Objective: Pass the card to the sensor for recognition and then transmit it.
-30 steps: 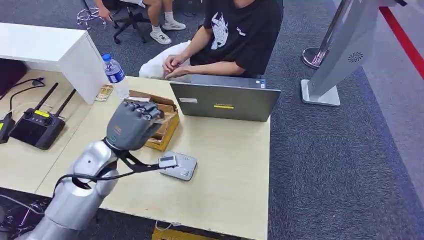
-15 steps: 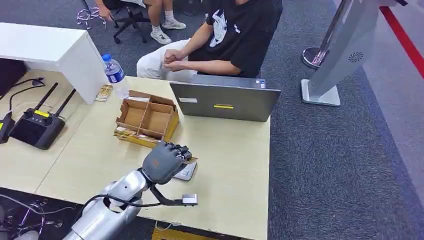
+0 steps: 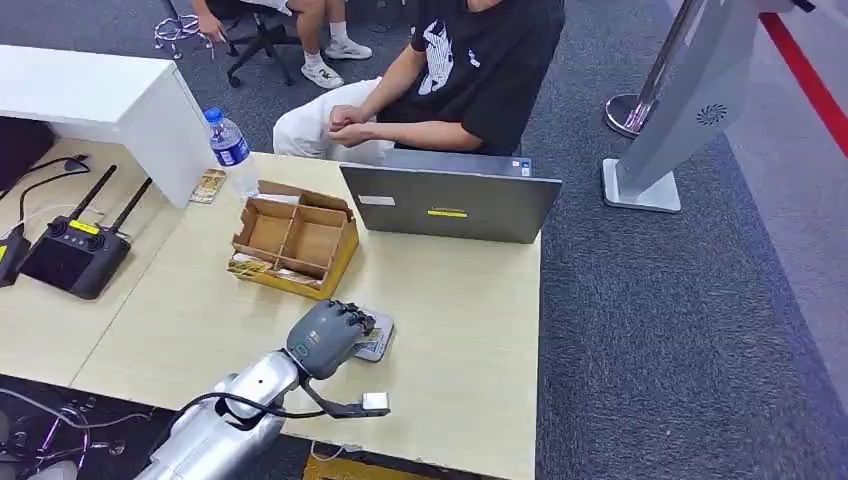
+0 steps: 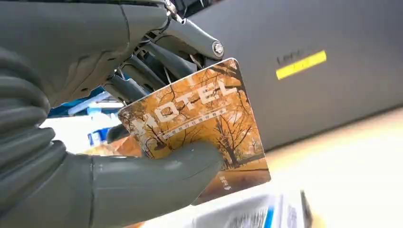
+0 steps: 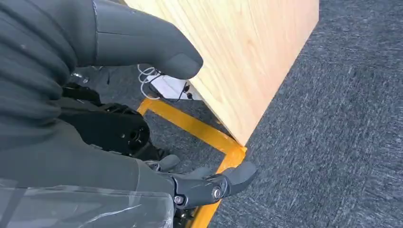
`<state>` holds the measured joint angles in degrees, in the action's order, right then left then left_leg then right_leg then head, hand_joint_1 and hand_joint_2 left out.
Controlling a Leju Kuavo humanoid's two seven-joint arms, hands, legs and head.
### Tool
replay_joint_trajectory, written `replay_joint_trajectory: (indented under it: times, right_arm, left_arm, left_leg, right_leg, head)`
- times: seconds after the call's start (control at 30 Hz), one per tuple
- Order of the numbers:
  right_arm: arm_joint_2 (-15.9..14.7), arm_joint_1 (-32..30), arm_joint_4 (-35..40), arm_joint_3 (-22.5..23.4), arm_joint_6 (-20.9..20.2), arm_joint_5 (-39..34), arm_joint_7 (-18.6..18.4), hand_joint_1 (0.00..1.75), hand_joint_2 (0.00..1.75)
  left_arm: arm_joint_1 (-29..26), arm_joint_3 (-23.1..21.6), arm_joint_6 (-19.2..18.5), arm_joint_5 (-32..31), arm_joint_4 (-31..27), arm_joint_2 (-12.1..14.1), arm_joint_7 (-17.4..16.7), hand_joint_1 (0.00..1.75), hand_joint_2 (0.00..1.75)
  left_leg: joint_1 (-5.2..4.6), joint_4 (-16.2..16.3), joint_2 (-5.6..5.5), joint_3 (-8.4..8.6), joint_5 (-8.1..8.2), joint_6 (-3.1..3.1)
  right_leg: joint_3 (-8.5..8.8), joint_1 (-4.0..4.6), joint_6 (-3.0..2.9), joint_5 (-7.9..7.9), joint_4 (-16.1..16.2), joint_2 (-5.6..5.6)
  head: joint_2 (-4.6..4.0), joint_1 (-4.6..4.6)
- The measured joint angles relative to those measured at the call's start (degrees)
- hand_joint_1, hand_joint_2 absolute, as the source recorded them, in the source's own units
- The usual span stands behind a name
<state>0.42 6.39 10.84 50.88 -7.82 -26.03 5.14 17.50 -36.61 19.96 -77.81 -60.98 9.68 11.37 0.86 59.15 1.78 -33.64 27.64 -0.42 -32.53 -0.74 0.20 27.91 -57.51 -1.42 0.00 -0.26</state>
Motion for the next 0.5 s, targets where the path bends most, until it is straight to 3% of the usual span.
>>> replay_joint_trajectory:
  times: [0.23, 0.33, 0.5]
  right_arm:
    - [0.0, -0.03, -0.04, 0.0, 0.09, 0.13, -0.09, 0.0, 1.75]
    - [0.0, -0.07, -0.04, 0.0, 0.2, 0.2, -0.09, 0.0, 1.75]
    - [0.0, -0.09, -0.04, 0.0, 0.68, 0.28, 0.04, 0.0, 1.75]
  left_arm:
    - [0.71, 0.0, 2.13, -0.08, 2.71, -0.35, -0.26, 1.75, 1.75]
    - [0.69, 0.0, 6.4, -0.52, 2.86, -0.55, -0.13, 1.75, 1.75]
    - [0.62, 0.96, 10.43, -0.79, 0.8, -0.85, -0.13, 1.75, 1.75]
  left_leg:
    - [0.0, 0.0, 0.0, -0.01, 0.0, 0.0]
    - [0.0, 0.0, -0.03, -0.01, 0.0, 0.0]
    - [0.0, 0.0, -0.03, -0.02, 0.0, 0.0]
  right_leg:
    - [0.0, 0.0, 0.0, 0.0, 0.0, -0.01]
    - [0.01, 0.0, 0.0, 0.0, 0.0, -0.05]
    - [0.01, 0.0, 0.0, 0.0, 0.0, -0.05]
  head:
    - [0.0, 0.0]
    - [0.0, 0.02]
    - [0.0, 0.0]
